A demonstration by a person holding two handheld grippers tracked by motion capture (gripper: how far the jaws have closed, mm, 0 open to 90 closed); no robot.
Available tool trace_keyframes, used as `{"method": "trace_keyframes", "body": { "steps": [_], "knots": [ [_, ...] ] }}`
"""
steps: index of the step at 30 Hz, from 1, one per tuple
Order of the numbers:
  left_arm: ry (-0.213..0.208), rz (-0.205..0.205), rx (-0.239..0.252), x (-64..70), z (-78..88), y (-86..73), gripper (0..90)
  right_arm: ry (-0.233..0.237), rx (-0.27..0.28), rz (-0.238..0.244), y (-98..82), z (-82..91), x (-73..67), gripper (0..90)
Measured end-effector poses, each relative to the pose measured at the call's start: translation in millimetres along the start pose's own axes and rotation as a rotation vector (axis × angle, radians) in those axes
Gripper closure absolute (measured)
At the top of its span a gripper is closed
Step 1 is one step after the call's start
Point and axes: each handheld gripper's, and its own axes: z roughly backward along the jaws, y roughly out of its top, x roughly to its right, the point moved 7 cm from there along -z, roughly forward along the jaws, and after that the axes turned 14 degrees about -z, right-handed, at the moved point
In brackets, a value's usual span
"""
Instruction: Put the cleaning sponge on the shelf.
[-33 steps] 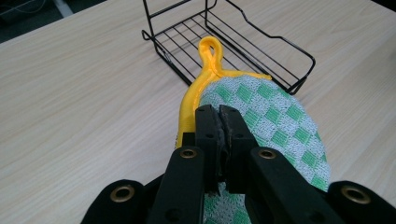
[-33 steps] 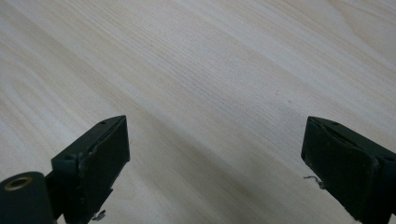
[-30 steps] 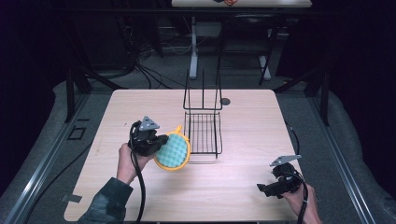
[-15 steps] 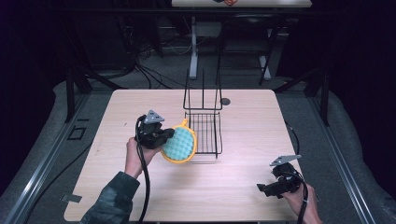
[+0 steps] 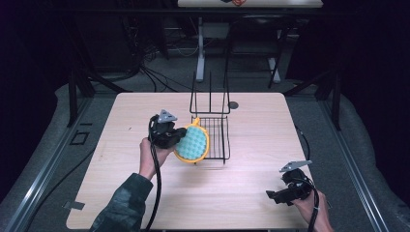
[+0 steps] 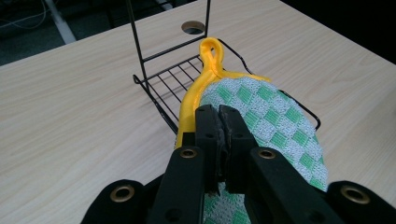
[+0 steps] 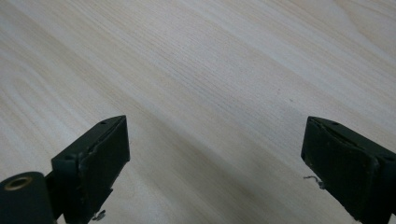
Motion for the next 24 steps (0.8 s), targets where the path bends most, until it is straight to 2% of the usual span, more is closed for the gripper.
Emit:
{"method": "trace_keyframes", "body": {
  "steps": [12,20,24],
  "knots": [
    [0.019,0.028,0.013,-0.3,-22.6,4.6,87.4,0.003,-0.005,0.004,-0.4,-0.5,-0.2,7.3],
    [0.032,0.079,0.035,-0.1,-35.8,4.9,87.3,-0.001,-0.006,0.003,-0.7,-0.4,0.2,7.3],
    [0.035,0.088,0.040,1.1,-41.5,5.7,87.3,0.001,-0.007,0.004,-0.8,-0.6,0.0,7.3]
  ]
}}
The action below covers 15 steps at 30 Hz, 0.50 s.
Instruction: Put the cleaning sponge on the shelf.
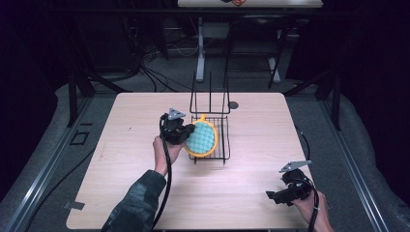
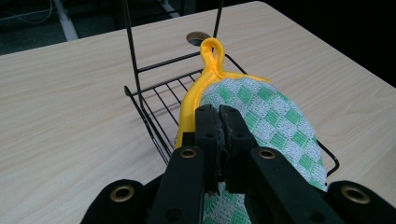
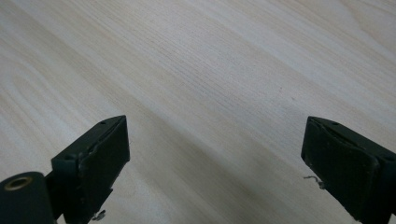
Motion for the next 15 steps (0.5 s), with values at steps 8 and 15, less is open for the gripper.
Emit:
{"method": "trace_keyframes", "body": {
  "steps": [8,15],
  "knots": [
    [0.008,0.012,0.006,2.0,-11.4,1.4,87.3,0.002,-0.001,-0.006,-0.3,0.0,-1.0,7.3],
    [-0.010,0.024,-0.026,3.6,-24.8,-2.6,87.3,0.004,0.001,-0.002,-0.1,0.9,-0.8,7.3]
  ]
}}
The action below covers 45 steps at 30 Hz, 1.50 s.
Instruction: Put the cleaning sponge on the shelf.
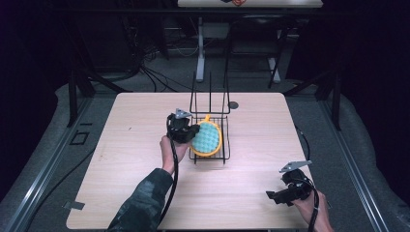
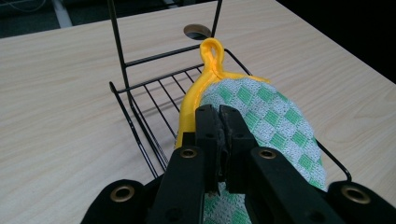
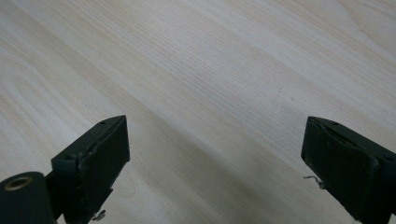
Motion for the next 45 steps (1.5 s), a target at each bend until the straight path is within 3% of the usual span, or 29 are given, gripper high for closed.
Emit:
{"method": "trace_keyframes", "body": {
  "steps": [17,28,37,45],
  "knots": [
    [0.012,0.058,-0.037,-1.6,-23.8,-7.2,87.3,0.004,0.006,0.001,0.0,0.6,-1.3,7.3],
    [0.033,0.074,-0.060,-1.7,-37.5,-10.8,87.4,-0.002,0.005,0.008,-0.1,0.4,-1.3,7.3],
    [0.047,0.085,-0.108,-3.9,-45.6,-18.1,87.4,0.001,0.005,0.004,0.0,0.5,-1.8,7.3],
    [0.049,0.092,-0.119,-1.4,-46.8,-19.7,86.9,0.001,0.004,0.005,-0.1,0.2,-2.0,7.3]
  ]
}}
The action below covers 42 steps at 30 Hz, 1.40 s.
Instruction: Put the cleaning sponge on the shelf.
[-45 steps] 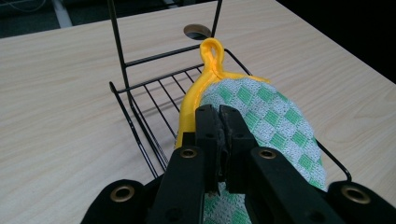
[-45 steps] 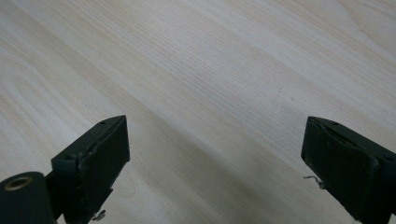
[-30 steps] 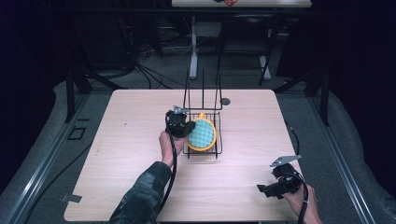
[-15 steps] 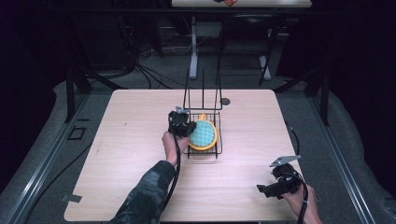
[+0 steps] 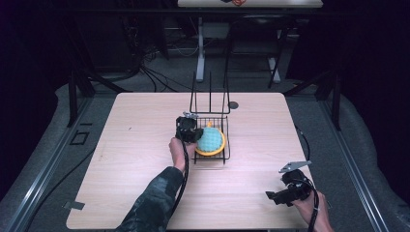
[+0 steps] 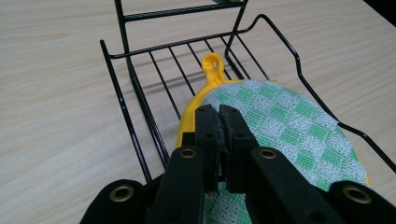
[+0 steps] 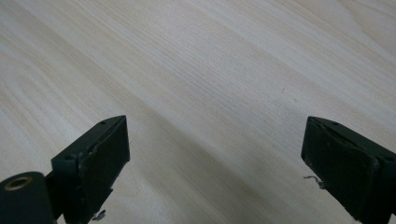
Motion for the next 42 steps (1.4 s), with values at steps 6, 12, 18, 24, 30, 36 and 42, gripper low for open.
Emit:
{"method": "trace_keyframes", "body": {
  "steps": [6,12,18,24,30,36,42],
  "knots": [
    [-0.011,0.000,0.000,2.0,2.4,-1.0,86.1,0.001,-0.001,0.002,0.0,-0.5,-0.9,7.3],
    [-0.036,-0.014,-0.009,3.7,2.8,-1.1,83.0,-0.001,0.002,0.008,0.2,0.2,-1.7,7.3],
    [-0.034,-0.032,-0.019,3.2,4.3,-0.2,64.4,0.002,0.002,-0.002,0.1,0.3,-1.4,7.3],
    [-0.029,-0.039,-0.003,2.7,12.3,1.5,46.5,-0.005,0.005,0.004,0.2,1.5,-0.5,7.3],
    [-0.028,-0.058,0.005,0.5,21.6,2.5,31.2,-0.002,0.002,0.008,-0.1,1.0,-1.5,7.3],
    [-0.004,-0.060,0.007,-10.4,35.2,-2.6,18.8,-0.002,0.003,0.002,0.0,1.2,-1.3,7.3],
    [0.007,-0.040,0.005,-22.2,51.4,-10.9,13.9,-0.003,0.001,0.005,-0.2,0.4,-1.3,7.3]
  ]
}}
